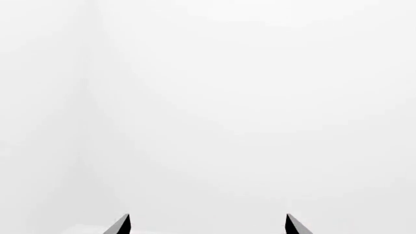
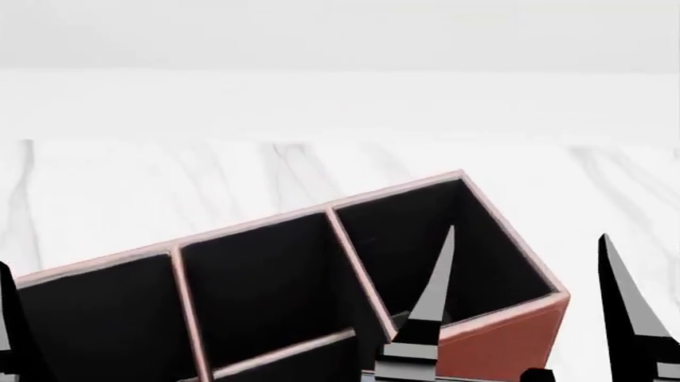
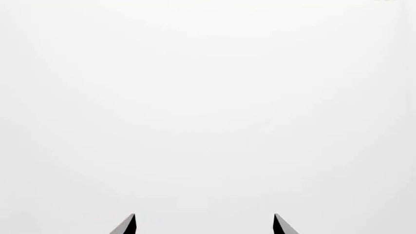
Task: Pick up the book and place it in the front compartment of the caddy.
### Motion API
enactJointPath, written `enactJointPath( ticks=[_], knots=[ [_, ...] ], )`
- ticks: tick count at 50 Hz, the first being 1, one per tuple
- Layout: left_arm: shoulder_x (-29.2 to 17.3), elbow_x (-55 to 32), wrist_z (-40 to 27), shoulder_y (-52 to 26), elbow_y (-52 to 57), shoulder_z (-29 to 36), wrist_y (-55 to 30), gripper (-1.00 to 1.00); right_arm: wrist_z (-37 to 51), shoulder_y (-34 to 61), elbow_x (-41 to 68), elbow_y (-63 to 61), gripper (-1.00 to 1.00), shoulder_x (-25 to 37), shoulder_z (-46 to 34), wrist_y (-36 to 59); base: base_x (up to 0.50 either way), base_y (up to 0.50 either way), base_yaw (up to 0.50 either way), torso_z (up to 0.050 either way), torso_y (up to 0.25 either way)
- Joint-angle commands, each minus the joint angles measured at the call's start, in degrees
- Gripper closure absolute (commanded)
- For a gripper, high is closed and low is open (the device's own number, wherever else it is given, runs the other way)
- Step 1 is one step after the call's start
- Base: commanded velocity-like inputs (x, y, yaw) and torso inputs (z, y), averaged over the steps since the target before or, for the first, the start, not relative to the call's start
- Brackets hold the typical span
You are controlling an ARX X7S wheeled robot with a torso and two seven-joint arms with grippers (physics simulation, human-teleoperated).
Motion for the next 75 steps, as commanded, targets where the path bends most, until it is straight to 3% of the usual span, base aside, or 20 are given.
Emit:
enactJointPath(
  ticks=[1, 40, 45, 47, 51, 54, 55, 56, 57, 58, 61, 64, 66, 70, 75],
  knots=[
    [0.61, 0.01, 1.57, -0.23, 0.46, -1.11, 0.12, -1.00, -1.97, -0.66, 1.37, -0.33, -1.00, -1.22, 2.29, -2.25, 0.00, 0.00, 0.00, 0.050, 0.000],
    [-0.75, -1.81, 0.53, -0.12, -0.61, -0.19, 1.81, -1.00, -0.01, -0.05, 2.40, -0.43, -1.00, 0.41, 0.86, -1.62, 0.00, 0.00, 0.00, 0.050, 0.000],
    [-0.04, -4.33, -1.41, -0.66, -0.33, -2.10, -1.32, -1.00, -0.01, -0.61, 2.30, 0.63, -1.00, 0.70, 1.01, -3.00, 0.00, 0.00, 0.00, 0.040, 0.000],
    [0.28, -9.52, 1.22, 0.65, -0.57, -3.80, 0.99, -1.00, 0.21, -0.32, 2.33, 0.35, -1.00, 0.74, 0.78, -2.32, 0.00, 0.00, 0.00, 0.000, 0.000],
    [-0.95, -11.15, 4.36, 1.97, 1.10, -2.44, 3.93, -1.00, 0.57, -0.24, 2.80, -0.15, -1.00, 1.08, 1.15, -1.81, 0.00, 0.00, 0.00, 0.000, 0.000],
    [-1.78, -13.16, 2.37, -0.19, 3.61, -3.15, -0.04, -1.00, 0.76, -0.38, 3.36, -0.72, -1.00, 1.32, 1.99, -1.63, 0.00, 0.00, 0.00, 0.000, 0.000],
    [-4.14, -11.74, 1.35, -1.50, 4.31, -1.02, -1.14, -1.00, 0.80, -0.43, 3.50, -0.89, -1.00, 1.39, 2.15, -1.63, 0.00, 0.00, 0.00, 0.000, 0.000],
    [-9.59, -9.69, -2.23, -3.56, 4.38, 4.22, -0.72, -1.00, 0.94, -0.29, 3.72, -1.34, -1.00, 1.45, 2.31, -1.26, 0.00, 0.00, 0.00, 0.000, 0.000],
    [-14.37, -13.47, -6.74, -5.79, 4.38, 7.41, 0.21, -1.00, 0.98, -0.30, 3.89, -1.44, -1.00, 1.50, 2.45, -1.30, 0.00, 0.00, 0.00, 0.000, 0.000],
    [-16.03, -18.80, -10.96, -5.96, 4.37, 8.84, 4.89, -1.00, 1.10, -0.10, 4.14, -1.82, -1.00, 1.58, 2.57, -0.92, 0.00, 0.00, 0.00, 0.000, 0.000],
    [-25.16, -20.28, -17.91, -13.36, 4.37, 18.62, 3.76, -1.00, 1.39, -0.03, 4.74, -2.19, -1.00, 1.85, 2.95, -0.73, 0.00, 0.00, 0.00, 0.000, 0.000],
    [-28.09, -22.67, -19.85, -17.72, 4.32, 24.14, 2.60, -1.00, 1.73, -0.23, 5.30, -2.45, -1.00, 2.15, 3.44, -0.80, 0.00, 0.00, 0.00, 0.000, 0.000],
    [-32.02, -30.02, -24.53, -26.42, 4.36, 31.22, 1.20, -1.00, 2.10, -0.12, 5.62, -2.73, -1.00, 2.36, 3.50, -0.61, 0.00, 0.00, 0.00, 0.000, 0.000],
    [-32.47, -33.98, -22.10, -29.89, 3.78, 37.10, -0.09, -1.00, 2.79, -0.09, 6.14, -2.81, -1.00, 2.92, 3.32, -0.70, 0.00, 0.00, 0.00, 0.000, 0.000],
    [-31.83, -36.79, -20.71, -32.66, 3.65, 39.77, -3.03, -1.00, 3.63, -0.22, 6.73, -2.71, -1.00, 3.70, 3.08, -1.14, 0.00, 0.00, 0.00, 0.000, 0.000]
  ],
)
